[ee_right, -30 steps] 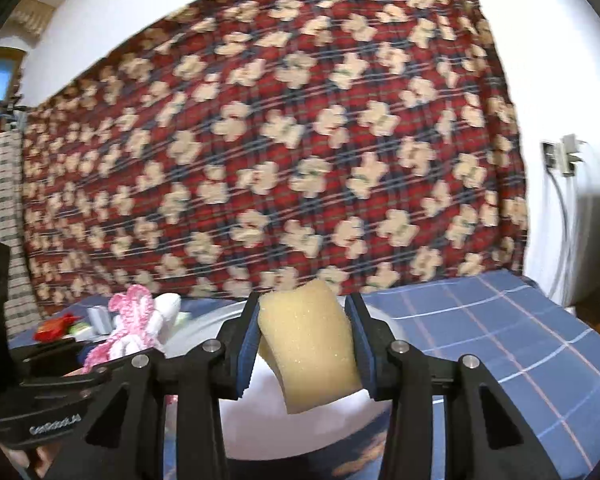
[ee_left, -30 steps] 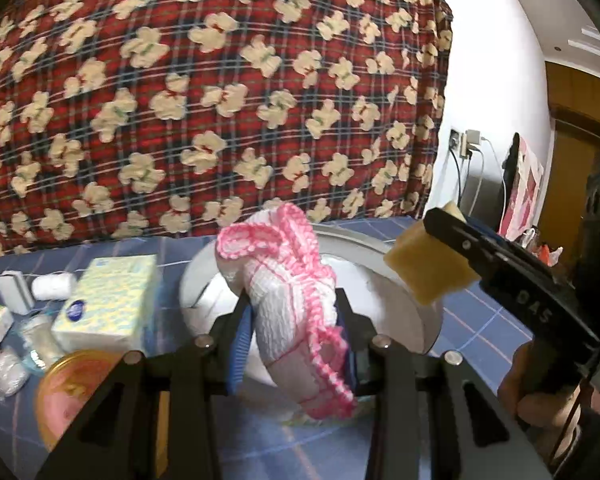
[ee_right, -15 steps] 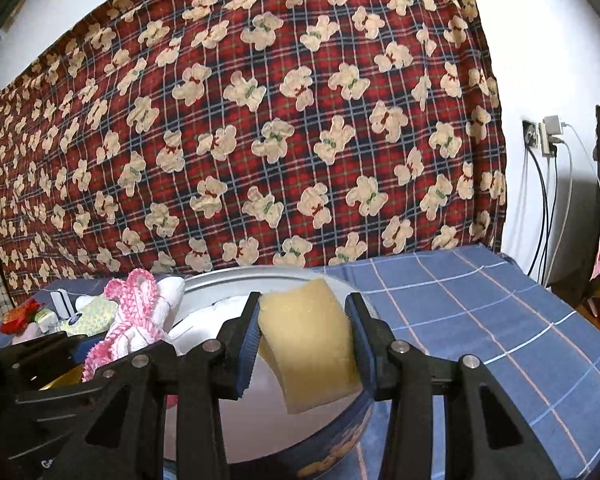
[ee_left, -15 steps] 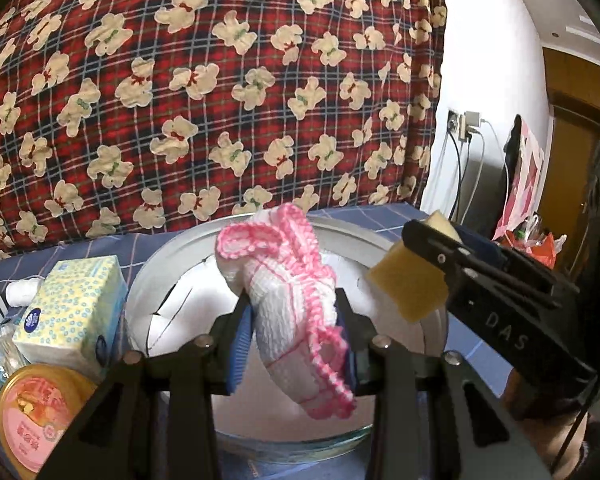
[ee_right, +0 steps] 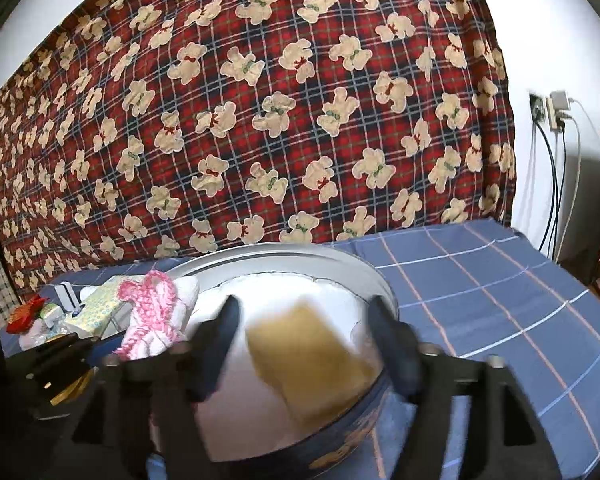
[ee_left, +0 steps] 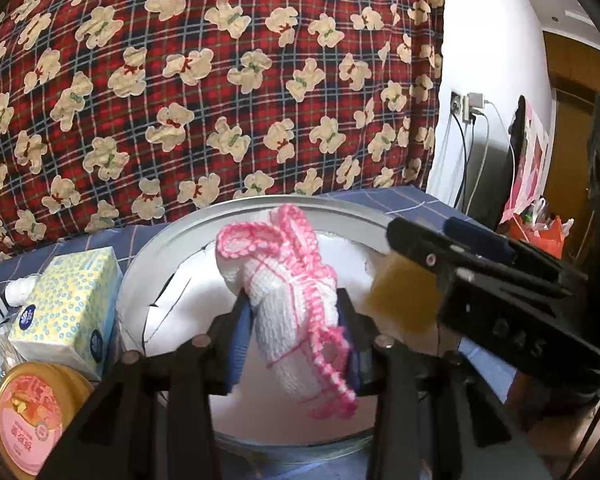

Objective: Organize soft objects
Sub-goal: 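Open the left tool dropping the sock into the tin while the right tool drops the sponge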

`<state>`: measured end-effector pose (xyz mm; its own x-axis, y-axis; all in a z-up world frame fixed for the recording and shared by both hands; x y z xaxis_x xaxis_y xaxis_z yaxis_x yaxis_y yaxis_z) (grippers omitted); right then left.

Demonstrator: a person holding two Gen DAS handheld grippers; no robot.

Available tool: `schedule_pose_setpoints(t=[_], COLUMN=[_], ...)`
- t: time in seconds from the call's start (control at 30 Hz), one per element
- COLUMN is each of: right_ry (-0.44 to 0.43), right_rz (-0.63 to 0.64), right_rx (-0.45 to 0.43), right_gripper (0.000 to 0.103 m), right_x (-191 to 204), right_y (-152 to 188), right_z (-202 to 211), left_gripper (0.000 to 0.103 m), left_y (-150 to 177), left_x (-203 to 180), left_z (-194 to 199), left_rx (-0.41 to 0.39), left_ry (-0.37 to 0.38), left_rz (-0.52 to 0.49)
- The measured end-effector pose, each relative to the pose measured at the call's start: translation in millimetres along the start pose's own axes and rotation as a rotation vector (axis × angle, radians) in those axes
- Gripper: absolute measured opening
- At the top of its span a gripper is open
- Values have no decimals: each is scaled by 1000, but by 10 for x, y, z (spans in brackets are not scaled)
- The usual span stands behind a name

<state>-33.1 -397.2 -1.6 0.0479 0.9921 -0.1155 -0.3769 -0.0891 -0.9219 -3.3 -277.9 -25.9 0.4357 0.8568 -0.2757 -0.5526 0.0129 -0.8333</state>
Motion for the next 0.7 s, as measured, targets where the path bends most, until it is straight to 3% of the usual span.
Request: schedule_pose_setpoints(t=[0.13, 0.27, 0.33, 0.53, 0.7], right_ry=[12, 61, 69, 118, 210], right_rz=[-19, -35, -50, -45, 1], right_rx=[-51, -84, -93, -117, -214], right_gripper=[78, 78, 78, 78, 78], right_x=[-28, -96, -130, -123, -38], right_y=[-30, -56, -56, -63, -91], right_z=[96, 165, 186, 238, 428], left_gripper=[60, 89, 94, 95, 95], left_y=[6, -14, -37, -95, -75], left_x=[-4, -10, 6, 116, 123], left_z=[18, 87, 127, 266, 440], left_rx=[-12, -60, -82, -137, -193], left_ry=[-13, -34, -46, -84, -139], left_rz=[-7, -20, -13, 17, -55])
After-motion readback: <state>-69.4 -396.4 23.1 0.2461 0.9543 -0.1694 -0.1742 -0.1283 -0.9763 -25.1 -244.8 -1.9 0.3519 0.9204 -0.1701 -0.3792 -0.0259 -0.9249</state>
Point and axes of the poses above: each gripper's, at about its wrist camera, not at the fingertips, and z roughly against the way its jaws point, x to its left, y to its underside, the point moved 5 cm from there along -z, roughly the way its jaws point, and after that the axes turned 15 degrees about z, right-handed, at the moved point
